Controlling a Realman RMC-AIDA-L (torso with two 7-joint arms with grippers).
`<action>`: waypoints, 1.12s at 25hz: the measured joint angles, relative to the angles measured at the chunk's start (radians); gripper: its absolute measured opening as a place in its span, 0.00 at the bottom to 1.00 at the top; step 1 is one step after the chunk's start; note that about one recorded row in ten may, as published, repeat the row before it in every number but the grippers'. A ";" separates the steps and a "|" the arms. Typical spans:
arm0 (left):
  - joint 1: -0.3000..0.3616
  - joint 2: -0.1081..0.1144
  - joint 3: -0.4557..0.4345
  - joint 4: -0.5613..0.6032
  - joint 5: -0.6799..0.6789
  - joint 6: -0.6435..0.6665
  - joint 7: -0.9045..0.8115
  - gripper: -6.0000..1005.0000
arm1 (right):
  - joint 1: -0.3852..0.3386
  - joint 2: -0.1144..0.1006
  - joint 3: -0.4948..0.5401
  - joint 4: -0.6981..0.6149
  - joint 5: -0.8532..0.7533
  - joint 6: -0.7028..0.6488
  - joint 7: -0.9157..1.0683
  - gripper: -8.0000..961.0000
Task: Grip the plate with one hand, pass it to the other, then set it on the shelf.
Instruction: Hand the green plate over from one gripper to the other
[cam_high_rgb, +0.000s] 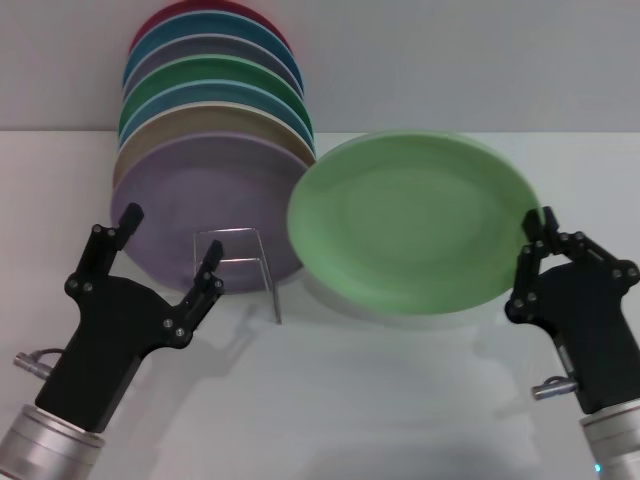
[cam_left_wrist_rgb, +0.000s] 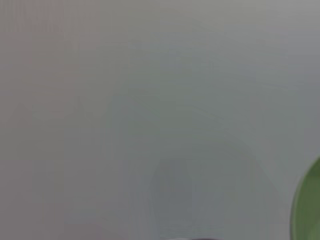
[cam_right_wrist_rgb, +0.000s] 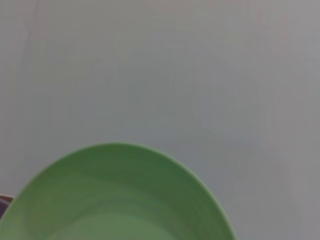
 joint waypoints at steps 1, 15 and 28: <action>-0.001 0.000 0.003 -0.003 0.000 -0.005 0.000 0.78 | 0.000 0.000 -0.013 0.008 0.006 0.001 -0.011 0.03; -0.012 0.000 0.063 -0.024 0.000 -0.045 -0.008 0.78 | 0.003 0.002 -0.148 0.092 0.087 0.006 -0.176 0.03; -0.035 0.003 0.055 -0.022 -0.006 -0.121 -0.079 0.77 | 0.004 0.000 -0.214 0.130 0.156 -0.005 -0.305 0.03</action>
